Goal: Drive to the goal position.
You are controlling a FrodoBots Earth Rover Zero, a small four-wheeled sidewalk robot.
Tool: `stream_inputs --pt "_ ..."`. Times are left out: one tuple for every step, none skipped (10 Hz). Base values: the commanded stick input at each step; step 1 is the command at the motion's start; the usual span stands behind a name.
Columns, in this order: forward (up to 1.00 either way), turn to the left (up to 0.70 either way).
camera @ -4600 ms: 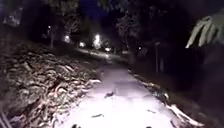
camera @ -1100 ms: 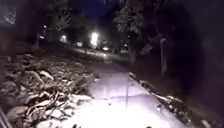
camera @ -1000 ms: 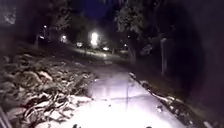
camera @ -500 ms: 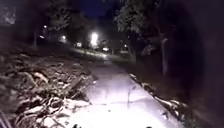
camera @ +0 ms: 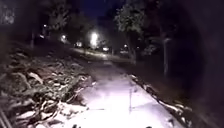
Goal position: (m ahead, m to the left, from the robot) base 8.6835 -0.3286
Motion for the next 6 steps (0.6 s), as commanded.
stream_inputs --pt "0.30 0.42" --pt "0.30 0.00" --pt "0.30 0.00" --pt "0.30 0.00" --pt "0.30 0.00" --pt "0.30 0.00"
